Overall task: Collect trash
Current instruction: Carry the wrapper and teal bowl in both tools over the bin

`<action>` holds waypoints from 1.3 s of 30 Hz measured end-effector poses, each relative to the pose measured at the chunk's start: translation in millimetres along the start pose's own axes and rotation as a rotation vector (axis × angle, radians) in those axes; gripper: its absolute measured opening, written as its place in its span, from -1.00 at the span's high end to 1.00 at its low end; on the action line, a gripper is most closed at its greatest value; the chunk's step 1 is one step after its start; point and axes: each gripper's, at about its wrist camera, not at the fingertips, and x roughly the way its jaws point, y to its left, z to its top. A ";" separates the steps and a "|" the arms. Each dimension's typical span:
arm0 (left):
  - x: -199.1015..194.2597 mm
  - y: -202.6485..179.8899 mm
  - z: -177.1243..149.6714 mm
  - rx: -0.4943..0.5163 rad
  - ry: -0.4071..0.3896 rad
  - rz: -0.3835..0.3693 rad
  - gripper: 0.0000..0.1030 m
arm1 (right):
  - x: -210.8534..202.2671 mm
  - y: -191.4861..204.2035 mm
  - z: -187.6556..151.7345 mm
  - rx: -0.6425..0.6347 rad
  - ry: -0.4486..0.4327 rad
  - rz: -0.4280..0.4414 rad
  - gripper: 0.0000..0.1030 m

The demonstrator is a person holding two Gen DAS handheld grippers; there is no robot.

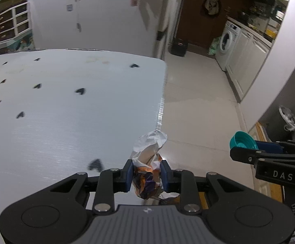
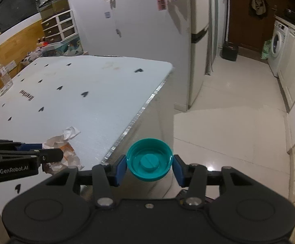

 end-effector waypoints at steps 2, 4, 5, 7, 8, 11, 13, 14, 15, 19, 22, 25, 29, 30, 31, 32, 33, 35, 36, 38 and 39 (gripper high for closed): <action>4.6 -14.3 -2.5 0.015 0.011 -0.018 0.43 | -4.0 -12.1 -5.6 0.014 0.004 -0.011 0.04; 9.9 -28.4 -6.1 0.031 0.024 -0.034 0.43 | -7.8 -24.4 -11.9 0.029 0.008 -0.023 0.04; 12.6 -34.3 -7.8 0.036 0.031 -0.041 0.43 | -10.0 -31.3 -15.7 0.038 0.011 -0.031 0.04; 17.7 -46.8 -11.2 0.052 0.045 -0.059 0.43 | -14.1 -43.7 -22.5 0.056 0.017 -0.044 0.04; 19.9 -52.0 -13.0 0.059 0.052 -0.065 0.43 | -16.2 -50.8 -26.7 0.067 0.021 -0.052 0.04; 28.0 -67.8 -18.7 0.081 0.073 -0.086 0.43 | -21.4 -66.8 -37.6 0.094 0.030 -0.072 0.04; 33.6 -76.1 -22.8 0.094 0.087 -0.100 0.43 | -24.1 -75.7 -44.5 0.111 0.035 -0.084 0.04; 36.3 -81.1 -24.9 0.100 0.095 -0.107 0.43 | -25.8 -81.0 -48.6 0.121 0.038 -0.091 0.04; 39.1 -86.2 -27.0 0.108 0.103 -0.114 0.43 | -27.4 -86.2 -52.8 0.132 0.041 -0.097 0.04; 53.3 -105.2 -37.7 0.136 0.144 -0.136 0.43 | -30.8 -103.3 -68.9 0.172 0.055 -0.118 0.04; 67.0 -117.0 -48.0 0.156 0.186 -0.153 0.43 | -30.9 -117.0 -84.5 0.207 0.074 -0.134 0.04; 82.6 -126.8 -59.2 0.183 0.234 -0.162 0.43 | -28.3 -128.7 -101.0 0.252 0.097 -0.149 0.04; 109.0 -133.7 -77.0 0.201 0.312 -0.176 0.43 | -21.6 -143.4 -125.8 0.313 0.143 -0.169 0.04; 115.9 -135.4 -81.7 0.205 0.331 -0.176 0.43 | -19.2 -146.0 -131.0 0.326 0.155 -0.172 0.04; 122.2 -136.6 -85.7 0.208 0.349 -0.176 0.43 | -16.6 -148.4 -136.8 0.340 0.168 -0.175 0.04; 129.6 -137.3 -90.5 0.211 0.368 -0.175 0.43 | -12.6 -151.1 -143.5 0.356 0.185 -0.177 0.04; 136.1 -137.9 -94.1 0.213 0.385 -0.178 0.43 | -8.5 -152.8 -148.7 0.366 0.200 -0.179 0.04; 149.8 -138.9 -101.1 0.219 0.419 -0.179 0.43 | 0.0 -155.4 -158.4 0.382 0.230 -0.181 0.04; 155.8 -139.9 -103.4 0.224 0.433 -0.177 0.43 | 4.9 -156.1 -162.0 0.389 0.244 -0.181 0.04; 169.2 -139.9 -108.4 0.230 0.458 -0.172 0.43 | 14.9 -158.4 -173.1 0.407 0.274 -0.178 0.04; 175.0 -139.4 -110.0 0.231 0.468 -0.171 0.43 | 20.3 -159.3 -177.3 0.418 0.287 -0.174 0.04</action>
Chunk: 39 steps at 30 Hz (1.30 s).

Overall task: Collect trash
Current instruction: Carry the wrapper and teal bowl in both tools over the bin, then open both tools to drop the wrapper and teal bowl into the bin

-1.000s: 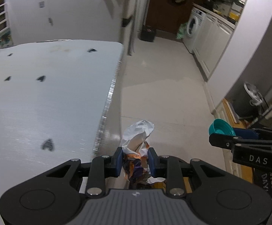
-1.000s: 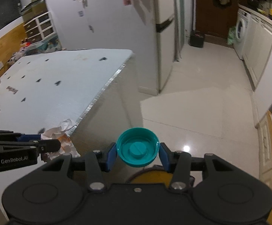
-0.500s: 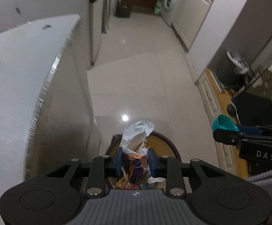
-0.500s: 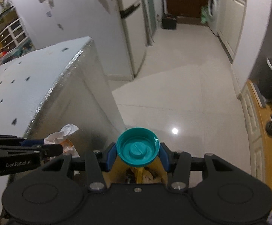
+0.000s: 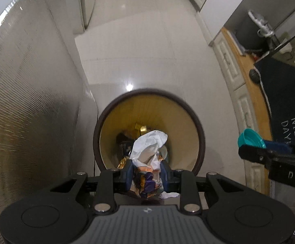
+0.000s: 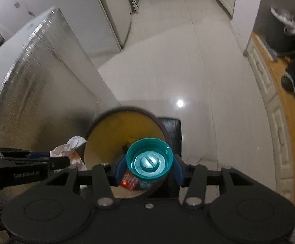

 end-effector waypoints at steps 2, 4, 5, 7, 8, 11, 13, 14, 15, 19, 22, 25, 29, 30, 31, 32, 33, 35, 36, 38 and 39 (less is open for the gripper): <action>12.6 4.2 2.9 -0.003 0.019 0.000 0.43 | 14.8 -3.2 -4.3 0.025 0.032 0.008 0.04; 24.0 8.1 5.2 -0.002 0.037 0.002 0.43 | 27.4 -5.8 -7.5 0.043 0.056 0.016 0.03; 29.4 9.5 6.9 -0.003 0.045 0.003 0.43 | 35.1 -5.5 -8.0 0.051 0.069 0.020 0.04; 39.7 13.6 10.3 -0.008 0.057 0.001 0.43 | 50.8 -5.2 -8.4 0.064 0.094 0.022 0.03; 43.0 15.6 10.8 -0.010 0.061 -0.002 0.43 | 58.5 -5.3 -7.6 0.070 0.106 0.022 0.03; 52.8 24.4 12.9 -0.027 0.066 -0.005 0.42 | 81.9 -6.3 -3.7 0.097 0.135 0.030 0.03; 59.6 31.1 14.3 -0.041 0.072 -0.001 0.42 | 99.2 -6.1 -0.2 0.108 0.151 0.031 0.03; 62.9 33.9 14.4 -0.044 0.076 0.001 0.42 | 106.7 -6.4 1.8 0.110 0.159 0.030 0.03; 67.0 35.9 14.6 -0.043 0.083 0.003 0.42 | 115.5 -6.2 4.2 0.112 0.170 0.028 0.03; 79.2 40.3 16.0 -0.031 0.094 0.002 0.42 | 142.8 -4.2 8.7 0.094 0.194 0.024 0.03; 87.1 43.5 19.2 -0.032 0.094 0.001 0.42 | 161.1 -3.5 12.2 0.090 0.220 0.002 0.01; 93.2 46.0 23.2 -0.019 0.088 0.002 0.41 | 170.1 -5.8 14.6 0.099 0.227 -0.012 0.01; 103.9 44.2 29.3 0.024 0.084 0.008 0.40 | 175.4 -11.3 15.4 0.125 0.222 0.001 0.00; 106.7 43.9 30.4 0.032 0.086 0.009 0.40 | 175.2 -12.1 14.8 0.133 0.222 0.003 -0.05; 110.9 43.3 32.0 0.041 0.087 0.010 0.40 | 175.7 -13.7 15.0 0.141 0.221 0.005 -0.11; 114.7 42.9 33.4 0.049 0.088 0.013 0.39 | 175.7 -15.0 14.3 0.149 0.219 0.011 -0.12; 119.0 42.2 34.9 0.055 0.090 0.015 0.38 | 175.6 -16.1 13.8 0.154 0.218 0.019 -0.12; 126.0 40.9 37.4 0.065 0.089 0.013 0.37 | 174.9 -17.0 12.3 0.157 0.213 0.028 -0.12; 129.5 40.5 38.3 0.067 0.087 0.011 0.36 | 174.6 -17.5 11.9 0.155 0.209 0.033 -0.12; 137.6 39.4 38.5 0.075 0.085 0.008 0.36 | 174.5 -18.4 11.2 0.148 0.201 0.041 -0.12; 141.5 39.0 39.0 0.080 0.085 0.009 0.36 | 175.2 -19.4 11.2 0.147 0.195 0.042 -0.12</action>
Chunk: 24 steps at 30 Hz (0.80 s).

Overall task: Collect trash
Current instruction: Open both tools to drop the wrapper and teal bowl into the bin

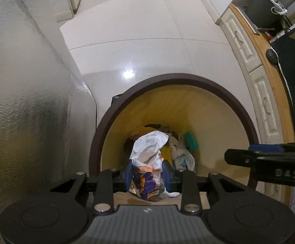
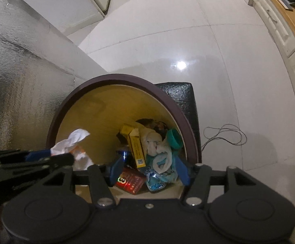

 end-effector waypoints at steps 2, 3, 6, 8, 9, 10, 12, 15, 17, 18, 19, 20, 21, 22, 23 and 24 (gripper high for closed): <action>7.4 -0.9 -0.2 0.008 0.002 0.005 0.36 | -2.0 -2.7 -0.7 0.006 -0.014 0.010 -0.12; 10.2 -1.1 -0.8 0.013 0.002 0.009 0.36 | -1.2 -3.6 -0.9 0.009 -0.018 0.014 -0.12; 17.5 -3.2 -3.4 0.029 0.003 0.024 0.36 | -1.1 -4.6 -0.6 -0.002 -0.029 0.008 -0.12; 20.1 -3.3 -5.2 0.030 0.004 0.028 0.35 | -2.1 -5.7 -1.0 -0.007 -0.035 0.012 -0.12; 21.1 -3.8 -6.2 0.032 0.002 0.031 0.30 | -2.5 -6.0 -1.4 -0.011 -0.039 0.018 -0.12; 21.9 -3.4 -6.9 0.034 -0.003 0.038 0.26 | -2.8 -6.2 -1.9 -0.019 -0.043 0.021 -0.13; 23.5 -2.2 -8.6 0.027 -0.009 0.046 -0.03 | -5.6 -6.9 -4.0 -0.045 -0.057 0.029 -0.14; 19.5 1.8 -14.2 0.009 -0.041 0.056 -0.52 | -10.0 -6.9 -8.9 -0.066 -0.076 0.046 -0.24; 14.6 2.6 -18.1 -0.005 -0.059 0.039 -0.59 | -14.9 -5.5 -11.6 -0.091 -0.091 0.051 -0.36; 11.6 2.6 -20.5 -0.013 -0.069 0.033 -0.65 | -17.3 -4.1 -13.2 -0.105 -0.099 0.050 -0.37; 8.7 1.9 -23.0 -0.016 -0.078 0.029 -0.68 | -19.9 -3.1 -14.9 -0.118 -0.108 0.049 -0.37; 5.0 0.9 -25.6 -0.018 -0.087 0.027 -0.72 | -23.2 -2.3 -16.9 -0.126 -0.116 0.051 -0.38; 1.1 -0.1 -28.3 -0.021 -0.097 0.025 -0.78 | -26.4 -1.9 -18.7 -0.131 -0.122 0.055 -0.42; -3.7 -0.8 -31.5 -0.025 -0.106 0.018 -0.83 | -29.8 -1.6 -20.4 -0.135 -0.129 0.054 -0.49; -7.5 -2.1 -33.9 -0.029 -0.114 0.012 -0.93 | -32.9 -0.9 -22.4 -0.141 -0.134 0.052 -0.53; -11.7 -2.2 -37.0 -0.031 -0.127 0.007 -0.97 | -36.0 -1.5 -24.4 -0.149 -0.142 0.050 -0.56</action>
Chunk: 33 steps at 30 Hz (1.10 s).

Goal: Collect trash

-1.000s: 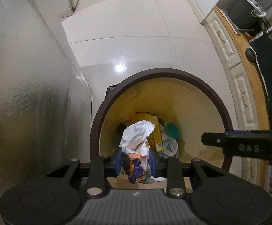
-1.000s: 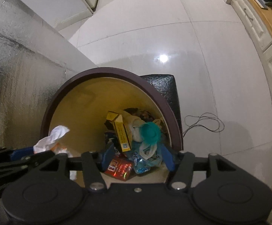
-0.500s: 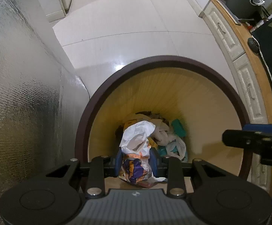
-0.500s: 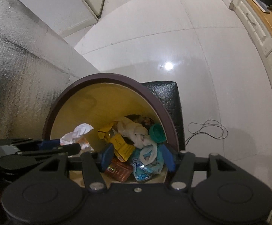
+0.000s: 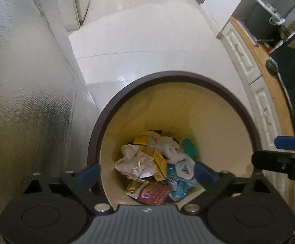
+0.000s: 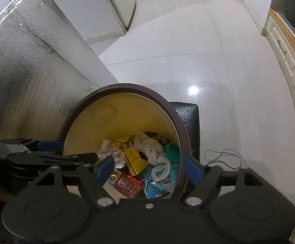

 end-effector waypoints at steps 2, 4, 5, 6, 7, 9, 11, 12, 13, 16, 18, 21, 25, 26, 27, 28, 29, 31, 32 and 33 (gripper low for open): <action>-7.9 -0.2 -4.1 -0.003 -0.015 0.008 -0.99 | -8.0 -0.8 -2.6 -0.017 -0.023 -0.002 -0.57; -13.6 1.1 -6.5 -0.017 -0.027 0.012 -1.00 | -15.4 -3.2 -5.3 -0.023 -0.044 -0.010 -0.57; -16.5 1.4 -7.9 -0.026 -0.033 0.009 -1.00 | -19.3 -3.8 -6.8 -0.022 -0.056 -0.013 -0.59; -19.6 2.2 -9.9 -0.031 -0.040 0.008 -1.00 | -22.6 -4.8 -8.4 -0.018 -0.067 -0.017 -0.65; -23.3 2.7 -12.2 -0.035 -0.049 0.011 -1.00 | -25.4 -5.7 -10.0 -0.012 -0.078 -0.020 -0.71; -30.6 3.5 -16.2 -0.038 -0.073 0.023 -1.00 | -32.0 -7.5 -13.6 -0.005 -0.101 -0.020 -0.76; -40.2 4.4 -21.0 -0.041 -0.105 0.015 -1.00 | -40.0 -8.5 -17.1 0.000 -0.131 -0.022 -0.85; -44.2 5.1 -22.8 -0.043 -0.121 0.017 -1.00 | -44.0 -8.3 -19.1 -0.001 -0.147 -0.023 -0.89; -48.7 4.4 -25.3 -0.042 -0.140 0.026 -1.00 | -48.3 -7.9 -21.4 -0.005 -0.165 -0.026 -0.94; -63.7 2.0 -34.6 -0.033 -0.196 0.048 -1.00 | -61.9 -7.7 -30.5 -0.009 -0.229 -0.044 -0.96; -75.4 1.2 -41.7 -0.039 -0.232 0.041 -1.00 | -71.0 -7.7 -37.1 -0.017 -0.268 -0.054 -0.96; -95.9 -2.8 -53.2 -0.044 -0.281 0.032 -1.00 | -87.3 -4.6 -49.6 -0.029 -0.327 -0.055 -0.99; -127.7 -12.7 -72.6 -0.040 -0.357 0.043 -1.00 | -110.2 3.2 -66.5 -0.047 -0.392 -0.073 -0.99; -136.0 -15.2 -78.3 -0.039 -0.374 0.048 -1.00 | -115.8 5.0 -71.0 -0.048 -0.404 -0.078 -0.99; -143.4 -17.0 -83.7 -0.038 -0.388 0.051 -1.00 | -121.4 6.1 -75.7 -0.047 -0.415 -0.079 -0.99; -150.2 -18.2 -88.5 -0.039 -0.400 0.054 -1.00 | -128.5 7.7 -82.2 -0.045 -0.428 -0.079 -0.99; -157.3 -19.7 -93.5 -0.039 -0.411 0.057 -1.00 | -133.7 9.6 -87.2 -0.044 -0.437 -0.078 -0.99; -172.6 -23.0 -105.1 -0.037 -0.436 0.058 -1.00 | -146.8 13.5 -99.5 -0.048 -0.458 -0.081 -0.99; -179.1 -24.7 -110.6 -0.035 -0.449 0.056 -1.00 | -154.6 15.9 -106.2 -0.052 -0.471 -0.085 -0.99; -185.6 -26.5 -115.9 -0.034 -0.462 0.054 -1.00 | -159.5 18.0 -113.1 -0.056 -0.480 -0.088 -0.99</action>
